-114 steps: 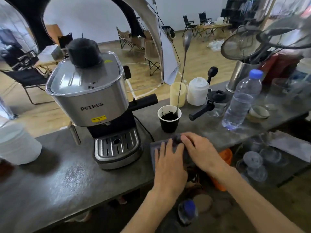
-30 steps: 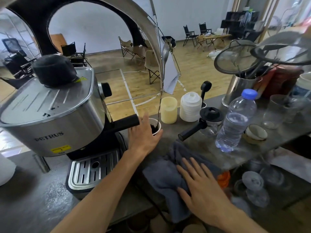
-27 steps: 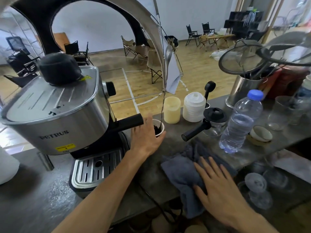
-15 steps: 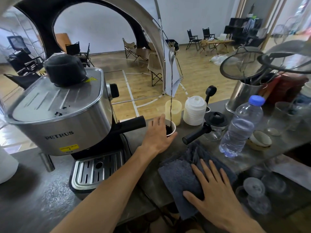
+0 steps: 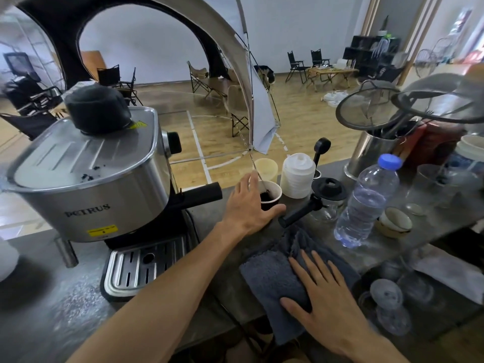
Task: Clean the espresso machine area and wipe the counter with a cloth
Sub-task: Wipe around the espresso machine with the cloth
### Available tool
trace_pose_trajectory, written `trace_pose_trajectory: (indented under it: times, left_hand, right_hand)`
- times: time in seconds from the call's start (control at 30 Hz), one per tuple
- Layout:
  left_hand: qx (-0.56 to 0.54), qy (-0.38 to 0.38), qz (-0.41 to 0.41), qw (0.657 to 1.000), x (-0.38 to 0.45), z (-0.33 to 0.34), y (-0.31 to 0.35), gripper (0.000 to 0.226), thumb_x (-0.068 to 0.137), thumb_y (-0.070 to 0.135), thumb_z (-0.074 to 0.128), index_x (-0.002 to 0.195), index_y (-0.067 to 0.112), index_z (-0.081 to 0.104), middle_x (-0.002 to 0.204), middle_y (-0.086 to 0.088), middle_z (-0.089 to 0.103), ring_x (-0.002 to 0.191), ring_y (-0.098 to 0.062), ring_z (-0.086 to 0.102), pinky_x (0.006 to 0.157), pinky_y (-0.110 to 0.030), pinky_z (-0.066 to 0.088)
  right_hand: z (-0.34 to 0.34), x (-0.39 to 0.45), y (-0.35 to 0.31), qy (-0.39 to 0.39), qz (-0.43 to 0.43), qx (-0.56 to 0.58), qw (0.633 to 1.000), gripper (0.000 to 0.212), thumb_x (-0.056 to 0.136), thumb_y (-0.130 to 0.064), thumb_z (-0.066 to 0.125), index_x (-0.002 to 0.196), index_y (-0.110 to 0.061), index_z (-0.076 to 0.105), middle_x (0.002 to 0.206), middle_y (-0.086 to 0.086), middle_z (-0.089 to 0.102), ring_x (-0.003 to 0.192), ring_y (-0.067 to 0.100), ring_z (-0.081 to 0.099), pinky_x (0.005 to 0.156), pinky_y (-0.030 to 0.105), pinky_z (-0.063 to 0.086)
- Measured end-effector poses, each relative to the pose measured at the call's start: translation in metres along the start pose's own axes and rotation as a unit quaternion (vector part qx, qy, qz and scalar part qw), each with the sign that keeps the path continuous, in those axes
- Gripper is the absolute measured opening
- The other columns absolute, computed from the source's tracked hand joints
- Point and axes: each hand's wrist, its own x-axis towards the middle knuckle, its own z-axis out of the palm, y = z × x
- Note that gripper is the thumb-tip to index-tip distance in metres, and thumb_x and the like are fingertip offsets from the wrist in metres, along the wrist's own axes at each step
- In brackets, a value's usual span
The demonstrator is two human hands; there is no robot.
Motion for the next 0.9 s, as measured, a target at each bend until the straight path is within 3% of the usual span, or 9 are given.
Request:
trace_pose_trajectory:
  times: [0.1, 0.2, 0.27, 0.33, 0.4, 0.43, 0.6, 0.73, 0.9]
  left_hand:
    - [0.003, -0.004, 0.009, 1.0, -0.021, -0.006, -0.014, 0.107, 0.077, 0.08, 0.043, 0.155, 0.018, 0.003, 0.163, -0.007, 0.009, 0.149, -0.023, 0.009, 0.117, -0.037, 0.011]
    - [-0.027, -0.008, 0.013, 1.0, -0.037, -0.013, -0.026, 0.099, 0.076, 0.082, 0.042, 0.153, 0.034, 0.002, 0.164, -0.001, 0.004, 0.149, -0.021, 0.009, 0.119, -0.046, 0.021]
    - [-0.057, -0.005, 0.013, 0.998, -0.025, -0.018, -0.021, 0.091, 0.073, 0.086, 0.041, 0.15, 0.05, 0.008, 0.164, 0.003, -0.002, 0.148, -0.025, 0.009, 0.114, -0.046, 0.019]
    - [-0.022, -0.024, 0.026, 0.999, -0.004, -0.017, -0.01, 0.076, 0.079, 0.08, 0.044, 0.146, 0.053, 0.022, 0.163, 0.006, 0.005, 0.148, -0.027, 0.007, 0.113, -0.047, 0.009]
    - [0.027, -0.025, 0.044, 0.998, 0.011, -0.004, 0.0, 0.058, 0.089, 0.055, 0.056, 0.142, 0.04, 0.038, 0.152, 0.005, 0.034, 0.146, -0.028, 0.018, 0.116, -0.059, 0.011]
    - [0.036, -0.017, 0.041, 0.998, 0.012, 0.002, 0.002, 0.052, 0.091, 0.042, 0.061, 0.139, 0.034, 0.044, 0.143, 0.005, 0.045, 0.144, -0.028, 0.023, 0.115, -0.063, 0.012]
    - [0.033, 0.054, 0.068, 0.996, 0.011, 0.014, -0.005, 0.032, 0.093, 0.015, 0.057, 0.123, 0.023, 0.062, 0.122, 0.003, 0.062, 0.129, -0.02, 0.042, 0.113, -0.06, 0.019]
    - [0.024, 0.069, 0.059, 0.996, 0.008, 0.012, -0.008, 0.039, 0.09, 0.002, 0.055, 0.122, 0.022, 0.066, 0.117, 0.003, 0.067, 0.126, -0.018, 0.048, 0.116, -0.052, 0.019]
    - [0.018, 0.104, 0.049, 0.993, 0.01, 0.007, -0.01, 0.03, 0.09, 0.018, 0.063, 0.119, 0.025, 0.067, 0.117, 0.004, 0.066, 0.119, -0.017, 0.053, 0.107, -0.049, 0.027]
  right_hand:
    - [-0.003, 0.0, -0.001, 0.004, -0.014, -0.002, 1.0, 0.081, 0.077, -0.089, -0.003, 0.145, -0.051, -0.02, 0.159, -0.02, -0.024, 0.144, 0.004, -0.032, 0.115, 0.029, -0.023]
    - [-0.005, 0.001, -0.004, 0.002, -0.015, -0.004, 1.0, 0.08, 0.078, -0.088, -0.001, 0.145, -0.049, -0.022, 0.156, -0.021, -0.027, 0.143, 0.004, -0.033, 0.114, 0.028, -0.025]
    - [-0.009, 0.0, -0.006, -0.005, -0.013, -0.009, 1.0, 0.081, 0.079, -0.087, 0.003, 0.146, -0.048, -0.021, 0.155, -0.021, -0.028, 0.144, 0.005, -0.03, 0.113, 0.026, -0.026]
    - [-0.015, -0.001, -0.012, -0.002, -0.008, -0.032, 0.999, 0.083, 0.082, -0.085, 0.015, 0.154, -0.044, 0.006, 0.164, -0.014, 0.001, 0.152, 0.012, 0.002, 0.115, 0.025, -0.017]
    - [-0.025, -0.002, -0.018, -0.023, 0.019, -0.014, 0.999, 0.078, 0.084, -0.08, 0.029, 0.143, -0.034, 0.052, 0.149, -0.005, 0.05, 0.136, 0.019, 0.049, 0.113, 0.029, 0.003]
    - [-0.026, -0.002, -0.019, -0.025, 0.022, -0.018, 0.999, 0.076, 0.083, -0.078, 0.033, 0.136, -0.031, 0.06, 0.14, -0.004, 0.059, 0.127, 0.02, 0.058, 0.11, 0.03, 0.008]
    - [-0.018, -0.002, -0.013, -0.008, 0.017, -0.062, 0.998, 0.076, 0.08, -0.076, 0.04, 0.134, -0.028, 0.063, 0.138, -0.002, 0.061, 0.125, 0.024, 0.06, 0.109, 0.032, 0.011]
    - [-0.019, -0.002, -0.014, -0.036, 0.027, -0.046, 0.998, 0.077, 0.077, -0.075, 0.042, 0.133, -0.026, 0.064, 0.138, 0.0, 0.061, 0.124, 0.025, 0.06, 0.109, 0.032, 0.01]
    - [-0.021, -0.001, -0.013, -0.064, 0.037, -0.044, 0.996, 0.078, 0.077, -0.076, 0.042, 0.132, -0.027, 0.064, 0.137, 0.0, 0.062, 0.124, 0.025, 0.06, 0.11, 0.032, 0.01]
